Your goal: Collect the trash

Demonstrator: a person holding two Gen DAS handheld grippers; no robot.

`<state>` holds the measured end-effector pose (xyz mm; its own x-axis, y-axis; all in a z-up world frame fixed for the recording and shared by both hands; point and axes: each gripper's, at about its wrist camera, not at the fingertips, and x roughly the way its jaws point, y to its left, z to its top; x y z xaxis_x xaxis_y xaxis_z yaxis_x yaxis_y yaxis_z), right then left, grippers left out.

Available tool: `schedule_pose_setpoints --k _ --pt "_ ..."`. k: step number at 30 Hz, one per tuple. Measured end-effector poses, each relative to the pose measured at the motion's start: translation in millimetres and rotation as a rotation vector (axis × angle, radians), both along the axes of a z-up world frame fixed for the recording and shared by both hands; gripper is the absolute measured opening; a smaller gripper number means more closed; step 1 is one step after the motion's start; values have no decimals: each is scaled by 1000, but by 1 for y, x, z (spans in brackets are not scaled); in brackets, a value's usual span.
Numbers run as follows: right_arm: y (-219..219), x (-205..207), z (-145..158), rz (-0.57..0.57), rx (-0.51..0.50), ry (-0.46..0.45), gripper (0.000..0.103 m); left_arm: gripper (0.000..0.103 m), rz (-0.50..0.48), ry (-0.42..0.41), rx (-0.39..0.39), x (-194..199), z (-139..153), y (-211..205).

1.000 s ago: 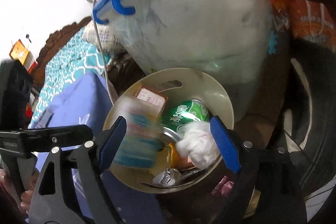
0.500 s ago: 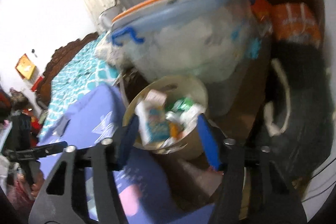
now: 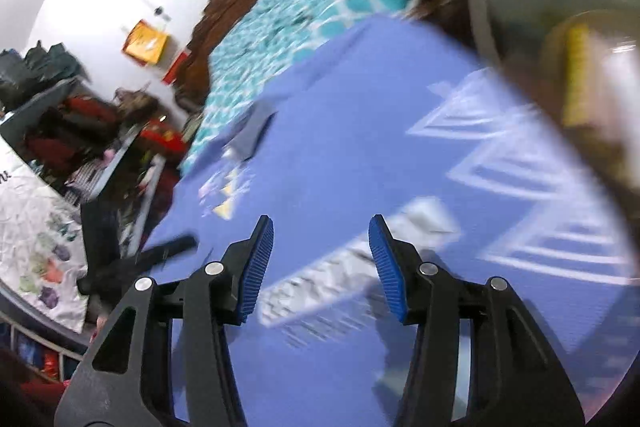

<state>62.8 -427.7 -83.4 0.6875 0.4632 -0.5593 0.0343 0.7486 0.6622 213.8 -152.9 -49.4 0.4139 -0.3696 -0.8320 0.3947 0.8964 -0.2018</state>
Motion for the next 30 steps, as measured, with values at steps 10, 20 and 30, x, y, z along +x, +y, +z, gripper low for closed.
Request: schedule_pose_setpoints --k 10,20,30 --pt "57 35 -20 77 -50 -53 53 94 219 0 168 161 -18 -23" --pt "54 35 -18 92 -68 -60 53 48 182 54 171 152 -40 -22" --pt "58 34 -20 96 -63 -24 53 48 -152 24 56 -52 -29 2"
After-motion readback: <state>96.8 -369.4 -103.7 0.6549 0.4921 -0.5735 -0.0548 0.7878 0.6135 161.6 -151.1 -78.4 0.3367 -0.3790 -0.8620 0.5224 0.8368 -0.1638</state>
